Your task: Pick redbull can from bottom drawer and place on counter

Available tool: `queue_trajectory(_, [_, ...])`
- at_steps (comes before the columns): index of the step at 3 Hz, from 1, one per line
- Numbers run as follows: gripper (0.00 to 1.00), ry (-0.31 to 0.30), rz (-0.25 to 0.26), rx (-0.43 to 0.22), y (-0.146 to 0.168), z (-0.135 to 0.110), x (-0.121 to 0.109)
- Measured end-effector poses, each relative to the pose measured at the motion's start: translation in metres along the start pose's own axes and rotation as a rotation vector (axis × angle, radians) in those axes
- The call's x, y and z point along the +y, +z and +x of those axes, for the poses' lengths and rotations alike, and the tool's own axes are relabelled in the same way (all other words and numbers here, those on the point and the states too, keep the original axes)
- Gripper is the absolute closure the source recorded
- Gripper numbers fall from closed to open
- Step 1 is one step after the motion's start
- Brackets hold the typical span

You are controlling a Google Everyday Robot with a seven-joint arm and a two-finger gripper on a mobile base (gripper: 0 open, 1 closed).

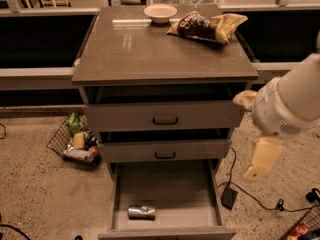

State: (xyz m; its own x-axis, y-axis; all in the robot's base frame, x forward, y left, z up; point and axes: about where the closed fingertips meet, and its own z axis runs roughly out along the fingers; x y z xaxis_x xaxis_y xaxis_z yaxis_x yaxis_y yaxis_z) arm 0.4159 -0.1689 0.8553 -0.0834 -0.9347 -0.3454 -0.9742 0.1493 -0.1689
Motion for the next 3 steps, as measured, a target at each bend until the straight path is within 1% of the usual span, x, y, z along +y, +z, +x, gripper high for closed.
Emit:
queue_trajectory(1, [0.0, 0.006, -0.042, -0.095, 0.0567, -0.0025, 0.0262])
queue_trajectory(2, [0.0, 0.006, -0.042, -0.095, 0.0565, -0.0026, 0.0262])
queue_trajectory(3, [0.0, -0.003, -0.035, -0.111, 0.0603, -0.0004, 0.0266])
